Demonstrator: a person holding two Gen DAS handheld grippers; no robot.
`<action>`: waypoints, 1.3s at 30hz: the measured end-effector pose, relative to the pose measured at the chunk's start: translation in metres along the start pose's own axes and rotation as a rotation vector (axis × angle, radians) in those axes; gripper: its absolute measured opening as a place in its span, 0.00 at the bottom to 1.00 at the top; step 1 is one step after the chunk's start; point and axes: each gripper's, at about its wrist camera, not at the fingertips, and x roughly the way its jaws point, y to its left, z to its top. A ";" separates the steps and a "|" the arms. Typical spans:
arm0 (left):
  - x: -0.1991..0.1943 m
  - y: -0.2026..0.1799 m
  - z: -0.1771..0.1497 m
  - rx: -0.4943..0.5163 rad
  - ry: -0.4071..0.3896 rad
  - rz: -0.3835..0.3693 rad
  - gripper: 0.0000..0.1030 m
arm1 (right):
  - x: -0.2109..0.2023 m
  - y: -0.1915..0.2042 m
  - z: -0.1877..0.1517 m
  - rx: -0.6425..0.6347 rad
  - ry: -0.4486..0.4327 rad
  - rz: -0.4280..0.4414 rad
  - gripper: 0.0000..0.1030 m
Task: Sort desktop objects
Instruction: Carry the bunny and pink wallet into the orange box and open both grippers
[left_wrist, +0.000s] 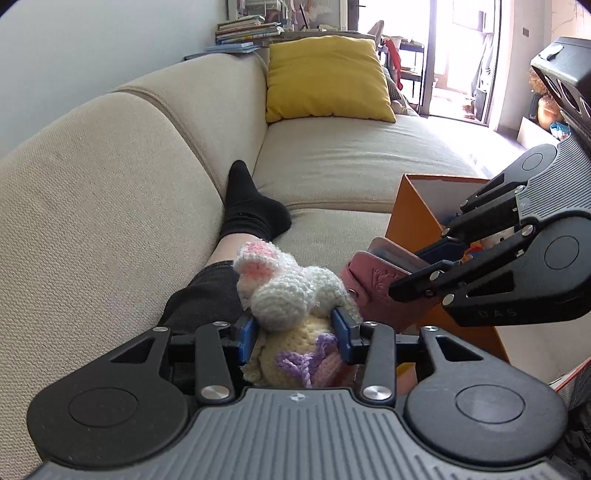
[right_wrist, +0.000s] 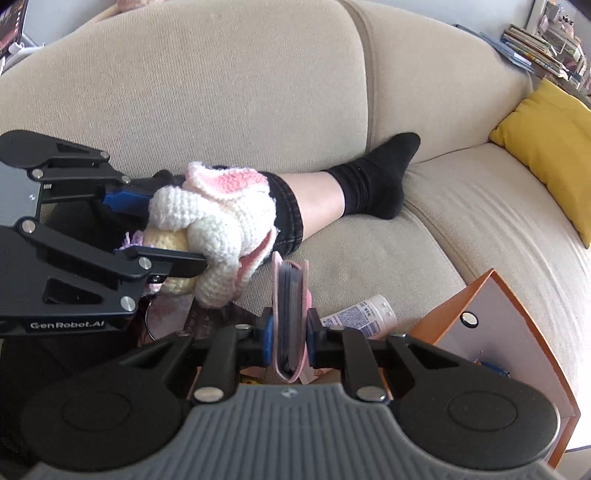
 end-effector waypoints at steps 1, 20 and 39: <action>-0.005 -0.002 0.002 0.004 -0.012 0.002 0.47 | -0.008 -0.002 0.000 0.015 -0.018 0.006 0.17; -0.037 -0.084 0.055 0.157 -0.143 -0.191 0.47 | -0.149 -0.057 -0.072 0.276 -0.229 -0.144 0.17; 0.053 -0.190 0.040 0.511 0.007 -0.080 0.47 | -0.111 -0.127 -0.162 0.549 -0.106 -0.095 0.17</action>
